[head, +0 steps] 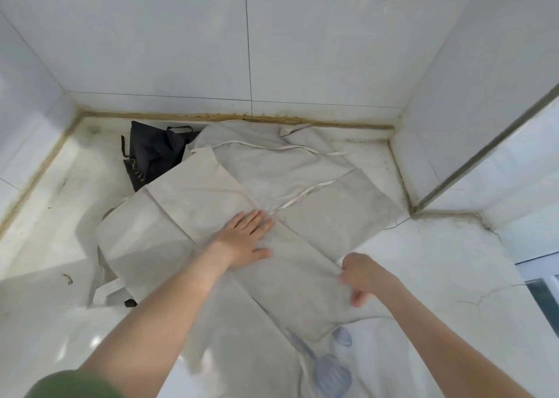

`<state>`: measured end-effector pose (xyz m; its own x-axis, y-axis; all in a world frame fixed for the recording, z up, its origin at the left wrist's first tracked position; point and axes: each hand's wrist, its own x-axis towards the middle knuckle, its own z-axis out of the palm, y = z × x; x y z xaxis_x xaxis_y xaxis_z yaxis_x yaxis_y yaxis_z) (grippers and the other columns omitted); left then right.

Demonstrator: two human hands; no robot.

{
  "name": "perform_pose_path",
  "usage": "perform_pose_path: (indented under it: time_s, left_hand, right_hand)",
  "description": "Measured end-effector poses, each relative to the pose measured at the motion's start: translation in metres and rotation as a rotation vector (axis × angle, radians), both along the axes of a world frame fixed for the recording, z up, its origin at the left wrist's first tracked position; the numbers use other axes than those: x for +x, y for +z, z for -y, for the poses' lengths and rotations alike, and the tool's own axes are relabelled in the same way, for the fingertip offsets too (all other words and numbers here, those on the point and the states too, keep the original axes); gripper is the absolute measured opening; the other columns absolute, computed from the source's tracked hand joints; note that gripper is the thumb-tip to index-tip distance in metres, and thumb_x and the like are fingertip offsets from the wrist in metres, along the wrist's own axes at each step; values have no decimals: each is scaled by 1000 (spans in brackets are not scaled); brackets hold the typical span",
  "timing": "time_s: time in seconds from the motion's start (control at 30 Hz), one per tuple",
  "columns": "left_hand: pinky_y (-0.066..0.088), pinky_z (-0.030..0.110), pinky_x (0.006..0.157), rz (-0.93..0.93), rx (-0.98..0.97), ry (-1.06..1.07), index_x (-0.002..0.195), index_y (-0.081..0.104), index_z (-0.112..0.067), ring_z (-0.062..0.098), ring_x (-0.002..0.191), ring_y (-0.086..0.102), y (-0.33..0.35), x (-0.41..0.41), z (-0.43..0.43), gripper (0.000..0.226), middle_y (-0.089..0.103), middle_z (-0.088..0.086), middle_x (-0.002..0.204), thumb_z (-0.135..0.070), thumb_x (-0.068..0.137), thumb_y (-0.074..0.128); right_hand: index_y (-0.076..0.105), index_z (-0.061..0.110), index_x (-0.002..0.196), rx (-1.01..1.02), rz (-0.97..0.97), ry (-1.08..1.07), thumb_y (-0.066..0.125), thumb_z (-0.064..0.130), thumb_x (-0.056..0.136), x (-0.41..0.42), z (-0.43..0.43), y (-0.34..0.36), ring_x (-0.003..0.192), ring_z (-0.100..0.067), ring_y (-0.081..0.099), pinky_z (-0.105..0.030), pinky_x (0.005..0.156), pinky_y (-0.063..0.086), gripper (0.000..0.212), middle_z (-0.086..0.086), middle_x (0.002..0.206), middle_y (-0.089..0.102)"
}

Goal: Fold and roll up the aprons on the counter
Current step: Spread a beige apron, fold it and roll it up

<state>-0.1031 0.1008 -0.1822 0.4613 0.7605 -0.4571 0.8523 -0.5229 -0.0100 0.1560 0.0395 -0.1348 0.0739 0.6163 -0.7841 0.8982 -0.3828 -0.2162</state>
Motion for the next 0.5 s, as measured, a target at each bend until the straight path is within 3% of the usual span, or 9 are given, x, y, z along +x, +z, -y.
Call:
perform_pose_path:
  time_s: [0.1,0.17,0.23,0.33,0.43,0.5]
  left_hand:
    - [-12,32,117,15,32,70,151,-14,-24,12,146,-17,-3,-5,4,72,-19,-1,159,-62,97,15]
    - [-12,31,117,25,54,118,151,-13,-24,11,146,-16,-5,-7,7,79,-19,-2,159,-69,88,0]
    - [-11,31,117,46,73,177,152,-12,-24,10,146,-16,-9,-10,9,95,-19,-4,159,-71,69,-17]
    - [-12,30,118,56,83,276,152,-13,-23,9,146,-16,-13,-13,11,83,-17,-5,159,-70,84,-5]
    - [-14,30,116,52,86,385,151,-14,-20,9,145,-18,-13,-16,15,75,-18,-5,159,-63,93,4]
    - [-14,32,116,40,125,466,151,-14,-19,11,145,-18,-15,-20,19,72,-18,-5,159,-59,97,10]
  right_hand:
    - [42,12,77,171,136,60,39,-5,84,-1,-14,10,80,-33,69,-26,56,47,18,-6,66,52]
    - [42,14,79,268,210,89,39,-2,89,-4,-23,17,105,-32,63,-28,66,46,19,-7,86,50]
    - [53,10,101,351,288,91,40,-1,91,-8,-35,21,113,-30,59,-33,82,48,20,-10,107,56]
    - [42,4,126,503,393,136,41,-4,92,-13,-56,21,115,-31,57,-35,86,46,35,-14,124,54]
    - [28,3,135,657,245,102,42,-9,88,-13,-72,12,114,-36,52,-39,80,43,51,-17,131,43]
    - [14,10,147,701,50,90,49,-2,87,-11,-76,0,129,-35,37,-40,96,38,71,-16,145,29]
